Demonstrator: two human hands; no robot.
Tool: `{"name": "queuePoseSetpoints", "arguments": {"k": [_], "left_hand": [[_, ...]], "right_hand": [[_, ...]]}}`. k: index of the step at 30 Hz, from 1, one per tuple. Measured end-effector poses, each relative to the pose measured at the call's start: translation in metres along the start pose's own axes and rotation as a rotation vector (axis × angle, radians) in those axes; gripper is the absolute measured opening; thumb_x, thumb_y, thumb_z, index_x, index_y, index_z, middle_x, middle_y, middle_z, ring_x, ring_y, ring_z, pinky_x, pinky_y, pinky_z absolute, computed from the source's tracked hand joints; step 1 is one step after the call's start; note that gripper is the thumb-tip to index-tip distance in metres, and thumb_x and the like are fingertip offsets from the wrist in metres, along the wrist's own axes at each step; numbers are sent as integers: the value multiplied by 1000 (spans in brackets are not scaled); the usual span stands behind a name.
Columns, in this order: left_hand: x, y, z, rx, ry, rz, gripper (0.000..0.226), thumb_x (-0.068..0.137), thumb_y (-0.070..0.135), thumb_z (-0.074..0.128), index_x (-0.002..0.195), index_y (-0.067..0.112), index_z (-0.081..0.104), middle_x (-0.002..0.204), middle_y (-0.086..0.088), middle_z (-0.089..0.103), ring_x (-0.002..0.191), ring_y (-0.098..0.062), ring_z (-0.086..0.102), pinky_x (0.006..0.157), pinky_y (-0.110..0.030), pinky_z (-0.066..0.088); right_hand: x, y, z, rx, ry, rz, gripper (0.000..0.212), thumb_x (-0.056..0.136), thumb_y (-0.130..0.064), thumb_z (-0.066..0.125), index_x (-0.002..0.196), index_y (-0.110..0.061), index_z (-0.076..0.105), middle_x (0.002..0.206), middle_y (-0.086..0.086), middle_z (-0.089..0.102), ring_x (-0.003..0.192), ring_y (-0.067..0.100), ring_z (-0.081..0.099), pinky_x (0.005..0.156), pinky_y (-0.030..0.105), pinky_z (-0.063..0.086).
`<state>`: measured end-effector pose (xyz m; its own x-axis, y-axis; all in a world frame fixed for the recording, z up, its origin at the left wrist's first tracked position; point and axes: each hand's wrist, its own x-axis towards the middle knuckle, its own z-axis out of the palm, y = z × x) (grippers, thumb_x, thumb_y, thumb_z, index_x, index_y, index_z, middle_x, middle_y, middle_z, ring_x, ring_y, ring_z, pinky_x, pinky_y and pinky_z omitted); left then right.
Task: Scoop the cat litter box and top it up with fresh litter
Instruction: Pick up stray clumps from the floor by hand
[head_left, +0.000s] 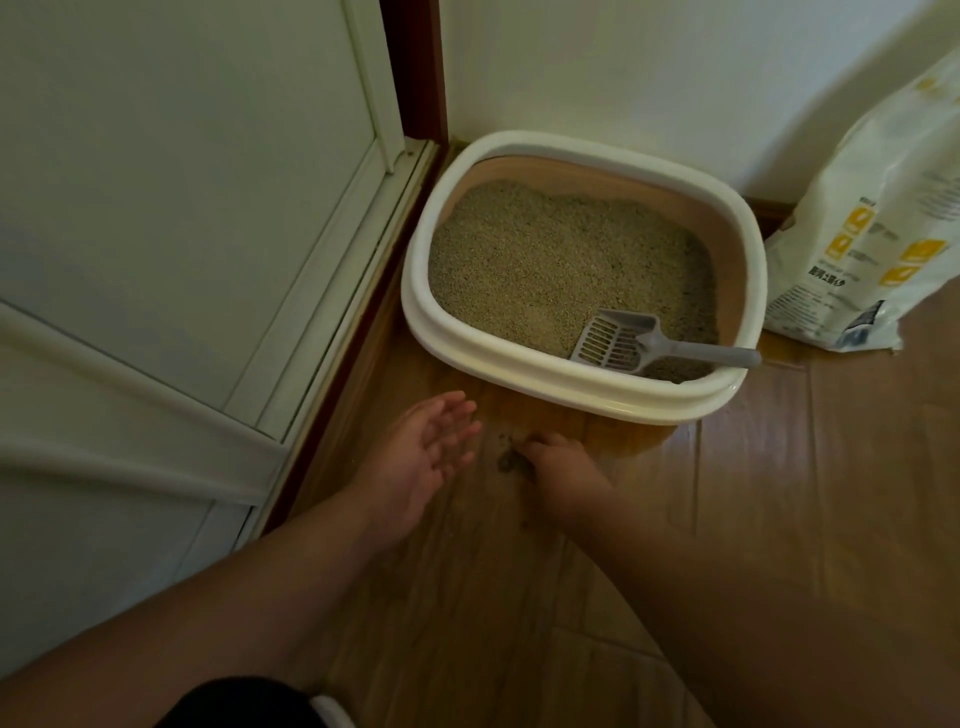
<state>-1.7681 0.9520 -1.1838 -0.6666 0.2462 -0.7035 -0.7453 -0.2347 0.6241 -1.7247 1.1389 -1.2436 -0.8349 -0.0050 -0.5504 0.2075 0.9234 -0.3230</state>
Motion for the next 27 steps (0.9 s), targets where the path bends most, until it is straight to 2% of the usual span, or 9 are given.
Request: {"name": "queuePoseSetpoints", "arguments": {"k": [3,6,10,13,15,17,20,23,27], "left_hand": [[-1,-2,-4,-30,6,-32,32,107,29,44,127,16,64,121,-3,74,116,-21,68,101,-42,51],[-1,-6,-7,-70,-1,-64,33,106,28,44,127,12,64,120,-6,74,116,-24,69,102,-43,50],[1,-9,-7,-141,0,-97,35,105,28,46,127,8,65,121,-11,73,115,-26,69,100,-42,52],[1,-11,-2,-109,-9,-122,33,104,24,48,126,7,66,122,-12,72,113,-26,70,95,-40,54],[0,-11,5,-110,-29,-140,34,104,25,48,126,6,66,122,-13,73,112,-25,71,94,-39,55],[0,-10,12,-140,-59,-165,37,104,28,47,127,4,65,125,-16,71,116,-27,69,95,-39,54],[-2,-7,21,-168,-129,-207,45,104,33,46,130,1,64,132,-22,65,125,-30,62,94,-37,54],[-9,-5,29,-170,-224,-237,52,105,37,39,132,-1,63,132,-25,64,117,-31,64,89,-34,55],[-13,1,30,-185,-293,-256,50,105,35,36,132,2,63,134,-19,65,117,-29,68,102,-41,51]], "right_hand": [[0,5,6,100,44,25,42,98,-14,55,136,-29,59,141,0,49,127,26,50,109,36,42],[-2,8,5,216,107,97,28,95,-19,62,122,-28,63,123,-2,56,114,21,58,97,33,50],[-18,10,-14,665,246,135,21,91,-21,74,109,-29,67,105,-11,67,99,7,65,84,26,56],[-37,7,-28,1073,252,81,26,87,-9,77,108,-24,70,104,-2,74,99,11,71,92,34,59],[-46,3,-35,1227,228,16,33,85,-2,78,112,-18,69,109,2,74,105,16,71,97,38,58],[-53,-2,-42,1228,207,-49,34,84,-1,78,113,-15,69,108,4,75,105,19,71,97,39,58],[-57,-14,-50,1057,198,-164,33,84,-5,80,112,-21,72,105,-2,76,100,15,72,93,39,59],[-61,-27,-52,867,182,-274,37,84,-10,80,115,-31,73,110,-10,74,97,7,71,90,33,59],[-68,-40,-56,639,201,-326,38,83,-19,82,118,-32,73,103,-14,72,94,-4,67,85,19,57]]}}
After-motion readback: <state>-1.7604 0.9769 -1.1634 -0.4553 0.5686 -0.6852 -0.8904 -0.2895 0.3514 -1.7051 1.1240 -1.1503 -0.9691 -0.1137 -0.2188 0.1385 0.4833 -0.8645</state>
